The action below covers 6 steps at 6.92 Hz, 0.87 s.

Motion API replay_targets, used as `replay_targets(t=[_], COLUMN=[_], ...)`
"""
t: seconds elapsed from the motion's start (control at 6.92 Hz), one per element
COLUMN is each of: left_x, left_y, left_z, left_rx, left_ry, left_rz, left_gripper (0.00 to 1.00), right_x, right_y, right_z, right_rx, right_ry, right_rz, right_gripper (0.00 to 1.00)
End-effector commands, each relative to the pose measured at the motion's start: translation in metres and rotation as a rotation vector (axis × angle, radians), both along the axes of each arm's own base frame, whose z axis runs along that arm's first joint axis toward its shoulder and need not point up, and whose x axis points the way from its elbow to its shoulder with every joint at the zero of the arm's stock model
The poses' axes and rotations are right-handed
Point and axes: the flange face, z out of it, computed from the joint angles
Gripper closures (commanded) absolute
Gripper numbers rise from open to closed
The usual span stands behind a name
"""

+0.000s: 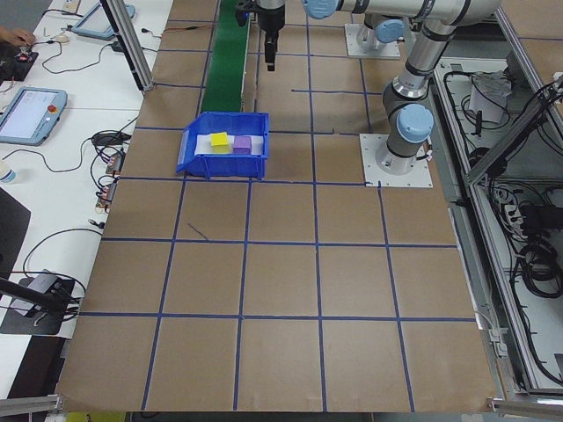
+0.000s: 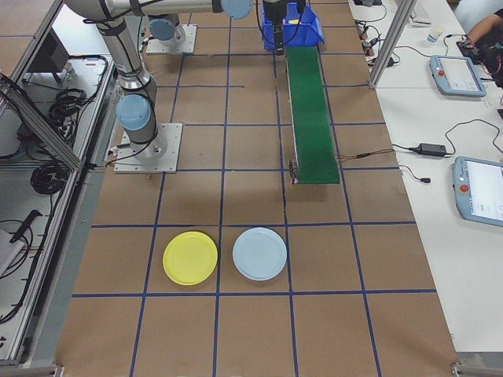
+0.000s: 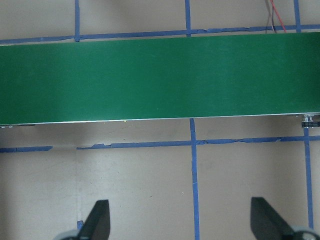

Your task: Move block left to right into plate

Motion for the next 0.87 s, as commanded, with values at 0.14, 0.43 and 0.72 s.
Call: replay_targets(t=[0.14,0.43,0.72], left_x=[0.046,0.058,0.084], left_y=[-0.094,-0.119,-0.119], left_z=[-0.108,-0.163,-0.203], left_rx=[0.003,0.014,0.046], left_ry=[0.011,0.008,0.024], left_rz=[-0.048,-0.087,-0.056], left_gripper=[0.00,0.00,0.00], right_x=[0.000,0.003,0.004], right_y=[0.001,0.002,0.002], right_z=[-0.004,-0.004,-0.004], right_rx=[0.007,0.007,0.008], right_ry=[0.003,-0.003,-0.006], right_rz=[0.001,0.005,0.006], right_gripper=[0.00,0.00,0.00])
